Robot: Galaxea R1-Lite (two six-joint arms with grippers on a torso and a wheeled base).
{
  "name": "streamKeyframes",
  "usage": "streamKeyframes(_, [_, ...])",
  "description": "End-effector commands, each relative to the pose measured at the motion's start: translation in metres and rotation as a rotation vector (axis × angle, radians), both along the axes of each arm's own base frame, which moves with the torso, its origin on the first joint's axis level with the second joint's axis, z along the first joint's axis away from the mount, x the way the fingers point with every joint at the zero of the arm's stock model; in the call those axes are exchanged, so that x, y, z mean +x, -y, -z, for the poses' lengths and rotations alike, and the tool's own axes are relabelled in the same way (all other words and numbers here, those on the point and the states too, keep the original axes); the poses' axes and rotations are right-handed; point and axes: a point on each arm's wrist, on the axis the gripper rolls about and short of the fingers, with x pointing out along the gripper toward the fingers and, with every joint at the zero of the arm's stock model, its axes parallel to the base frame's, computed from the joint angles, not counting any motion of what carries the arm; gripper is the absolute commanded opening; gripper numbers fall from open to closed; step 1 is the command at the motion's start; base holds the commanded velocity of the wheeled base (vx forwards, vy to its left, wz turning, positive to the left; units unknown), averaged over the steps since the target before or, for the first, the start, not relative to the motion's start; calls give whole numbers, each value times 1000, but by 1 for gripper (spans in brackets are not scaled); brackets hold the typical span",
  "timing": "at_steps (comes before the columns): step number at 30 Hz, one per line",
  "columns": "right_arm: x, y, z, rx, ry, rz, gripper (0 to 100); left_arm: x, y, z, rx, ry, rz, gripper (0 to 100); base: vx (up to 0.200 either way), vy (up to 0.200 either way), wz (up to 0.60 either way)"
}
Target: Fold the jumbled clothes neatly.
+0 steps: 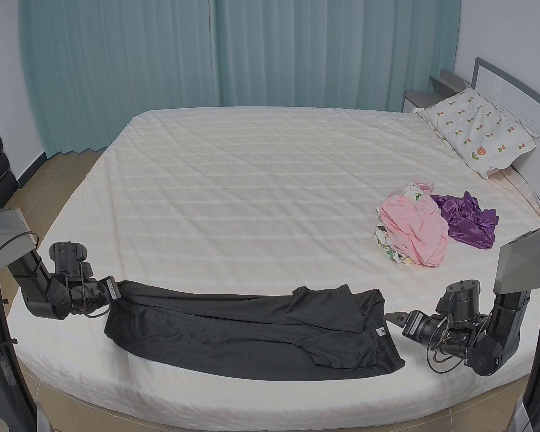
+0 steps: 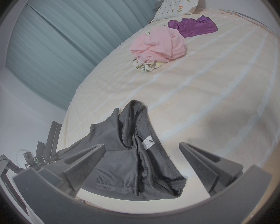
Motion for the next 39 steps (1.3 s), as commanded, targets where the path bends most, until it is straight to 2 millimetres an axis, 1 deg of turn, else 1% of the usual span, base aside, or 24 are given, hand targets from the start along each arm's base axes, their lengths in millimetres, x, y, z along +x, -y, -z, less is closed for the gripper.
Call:
streamKeyframes(1, [0, 1, -8, 10, 28, 2, 100, -5, 19, -14, 10, 18, 39, 0, 0, 0, 0])
streamKeyframes(4, [1, 2, -12, 14, 43, 5, 100, -6, 43, -21, 20, 28, 47, 0, 0, 0, 0])
streamKeyframes(7, [0, 3, -17, 17, 56, 8, 100, -6, 68, -31, -18, 56, 26, 0, 0, 0, 0])
streamKeyframes(8, [0, 3, -17, 17, 56, 8, 100, -6, 68, -31, -18, 56, 26, 0, 0, 0, 0])
streamKeyframes(9, [-1, 3, -20, 24, 61, 2, 100, -6, 81, -34, -31, 60, 36, 0, 0, 0, 0])
streamKeyframes(10, [-1, 3, -20, 27, 63, -1, 100, -7, 83, -34, -30, 59, 38, 0, 0, 0, 0])
streamKeyframes(14, [-4, 4, -29, 44, 82, -17, 100, -16, 110, -36, 2, 12, 83, 0, 0, 0, 0])
streamKeyframes(22, [-4, 7, -30, 45, 85, -6, 100, -27, 157, -42, 19, -19, 130, 0, 0, -200, 0])
streamKeyframes(23, [-4, 7, -30, 44, 84, -6, 100, -28, 159, -42, 21, -20, 131, 0, 0, -200, 0])
streamKeyframes(24, [-4, 7, -30, 44, 84, -8, 100, -28, 166, -43, 29, -20, 138, 0, 0, -200, 0])
streamKeyframes(26, [-4, 7, -30, 44, 84, -6, 100, -29, 171, -43, 28, -24, 145, 0, 0, -200, 0])
streamKeyframes(30, [-4, 7, -30, 44, 84, -8, 100, -29, 189, -49, -2, -46, 159, 0, 0, -200, 0])
streamKeyframes(31, [-4, 7, -30, 44, 84, -8, 100, -29, 190, -49, -4, -47, 158, 0, 0, -200, 0])
streamKeyframes(33, [-4, 7, -30, 44, 82, -6, 100, -29, 198, -52, -22, -63, 155, 0, 0, -200, 0])
streamKeyframes(34, [-4, 7, -30, 44, 82, -6, 100, -29, 198, -52, -22, -63, 155, 0, 0, -200, 0])
streamKeyframes(35, [-4, 7, -29, 43, 79, -8, 100, -26, 203, -54, -37, -68, 148, 0, 0, -200, 0])
streamKeyframes(39, [-4, 7, -29, 43, 79, -8, 100, -22, 212, -58, -62, -66, 142, 0, 0, -200, 0])
